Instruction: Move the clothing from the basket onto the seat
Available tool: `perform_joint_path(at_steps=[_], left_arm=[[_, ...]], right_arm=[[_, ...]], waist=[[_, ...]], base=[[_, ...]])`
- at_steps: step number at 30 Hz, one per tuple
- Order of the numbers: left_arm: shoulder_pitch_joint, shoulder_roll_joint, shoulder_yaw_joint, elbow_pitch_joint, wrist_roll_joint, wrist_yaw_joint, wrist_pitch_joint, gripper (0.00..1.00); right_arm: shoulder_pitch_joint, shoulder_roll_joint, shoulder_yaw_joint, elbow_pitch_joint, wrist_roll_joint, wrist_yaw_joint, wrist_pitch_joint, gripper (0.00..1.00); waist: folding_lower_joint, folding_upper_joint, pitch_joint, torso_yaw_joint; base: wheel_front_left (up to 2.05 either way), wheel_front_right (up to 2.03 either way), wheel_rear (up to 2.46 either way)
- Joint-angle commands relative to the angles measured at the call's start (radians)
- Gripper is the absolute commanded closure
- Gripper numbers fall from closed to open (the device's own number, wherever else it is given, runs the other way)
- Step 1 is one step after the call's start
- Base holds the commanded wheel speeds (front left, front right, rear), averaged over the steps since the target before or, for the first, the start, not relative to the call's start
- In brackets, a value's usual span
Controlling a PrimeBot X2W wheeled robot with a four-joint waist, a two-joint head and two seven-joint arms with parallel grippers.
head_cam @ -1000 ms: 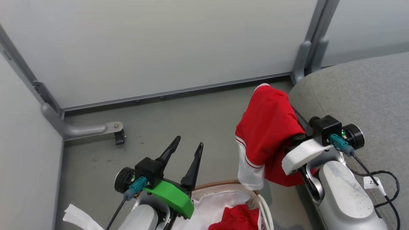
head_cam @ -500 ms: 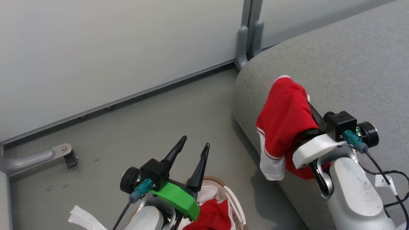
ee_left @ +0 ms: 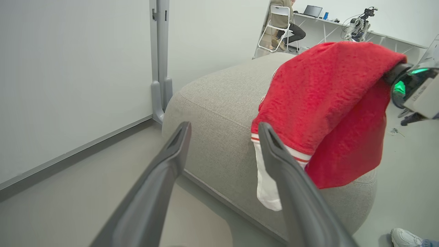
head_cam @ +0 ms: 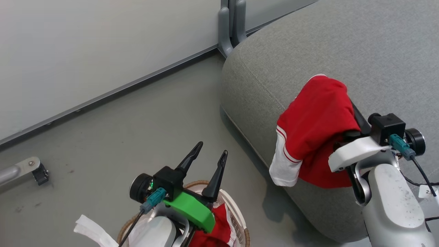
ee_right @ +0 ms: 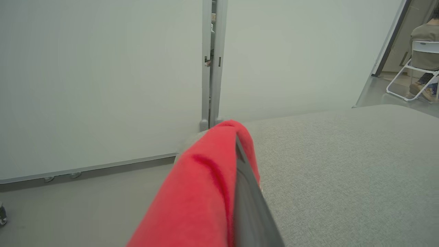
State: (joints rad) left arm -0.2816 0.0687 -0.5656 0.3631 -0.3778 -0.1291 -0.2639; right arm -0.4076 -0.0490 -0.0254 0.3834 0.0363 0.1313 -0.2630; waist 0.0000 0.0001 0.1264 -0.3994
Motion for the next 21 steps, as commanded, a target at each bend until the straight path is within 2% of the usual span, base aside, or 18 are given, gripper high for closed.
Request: perform_joint_path(at_steps=[1,8,15,21], left_arm=[[-0.022,0.010,0.001,0.000,-0.007,-0.002,-0.001,0.00],[-0.088,0.043,-0.014,-0.027,0.014,-0.002,-0.001,0.00],[-0.168,0.071,-0.044,-0.075,0.047,-0.002,-0.001,0.00],[-0.239,0.092,-0.073,-0.113,0.092,-0.002,-0.001,0.00]], right_arm=[[-0.024,-0.003,-0.011,-0.009,-0.005,-0.001,-0.003,1.00],[-0.205,-0.010,-0.148,-0.046,-0.123,-0.001,-0.003,1.00],[-0.424,-0.121,-0.246,-0.056,-0.195,-0.001,-0.003,1.00],[-0.588,-0.222,-0.359,0.001,-0.223,-0.001,-0.003,1.00]], waist=[[0.0000,-0.0001,0.024,0.012],[0.0000,-0.0001,0.159,0.065],[0.0000,-0.0001,0.330,0.128],[0.0000,-0.0001,0.487,0.182]], base=[[0.00,0.00,0.00],[0.00,0.00,0.00],[0.00,0.00,0.00],[0.00,0.00,0.00]])
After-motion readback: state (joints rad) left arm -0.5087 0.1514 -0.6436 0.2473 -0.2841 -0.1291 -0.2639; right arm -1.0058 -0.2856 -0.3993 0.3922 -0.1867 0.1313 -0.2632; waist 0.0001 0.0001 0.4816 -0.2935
